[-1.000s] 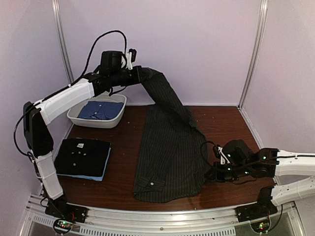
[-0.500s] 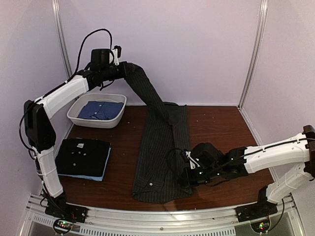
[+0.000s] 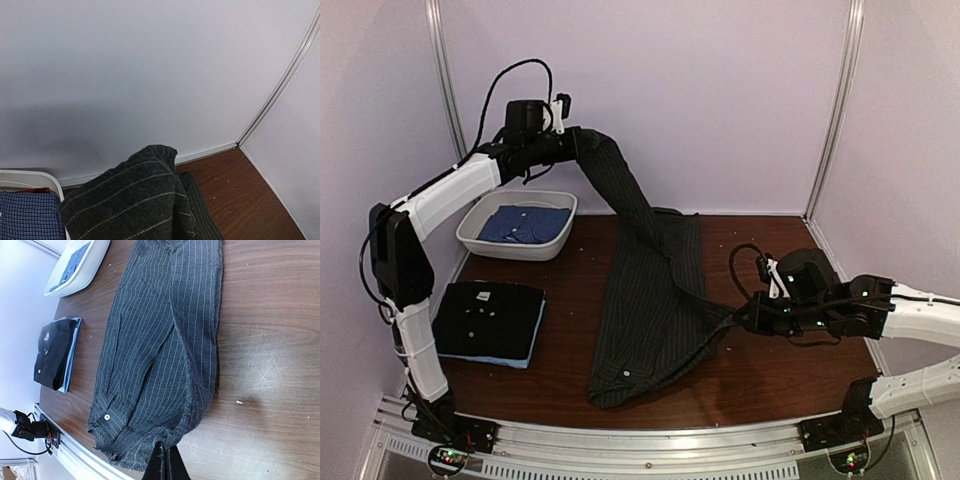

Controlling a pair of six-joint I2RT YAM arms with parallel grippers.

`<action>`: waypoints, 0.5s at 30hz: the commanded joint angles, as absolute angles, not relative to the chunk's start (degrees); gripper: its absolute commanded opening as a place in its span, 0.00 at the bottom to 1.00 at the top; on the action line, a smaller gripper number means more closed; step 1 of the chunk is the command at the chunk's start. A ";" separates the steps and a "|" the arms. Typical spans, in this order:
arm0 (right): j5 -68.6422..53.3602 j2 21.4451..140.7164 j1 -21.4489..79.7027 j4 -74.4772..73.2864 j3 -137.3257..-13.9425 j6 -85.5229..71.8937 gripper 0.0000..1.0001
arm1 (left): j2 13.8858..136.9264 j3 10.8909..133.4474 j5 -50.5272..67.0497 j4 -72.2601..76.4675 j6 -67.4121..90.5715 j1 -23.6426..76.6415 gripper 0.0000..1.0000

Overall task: Fold and stack the long sleeve shirts
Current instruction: Fold the 1/3-folded shirt at the center of the board.

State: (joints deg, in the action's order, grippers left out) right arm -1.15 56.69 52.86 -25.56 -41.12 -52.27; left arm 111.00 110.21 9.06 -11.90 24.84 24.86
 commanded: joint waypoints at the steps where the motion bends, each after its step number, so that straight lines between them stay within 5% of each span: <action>1: 1.56 59.14 51.94 -32.38 -48.54 -48.09 0.00 | 111.23 108.94 11.54 -7.70 25.40 24.92 0.02; 15: -1.83 65.58 51.75 -41.67 -57.59 -44.43 0.00 | 111.15 106.75 14.67 -6.13 26.59 24.96 0.02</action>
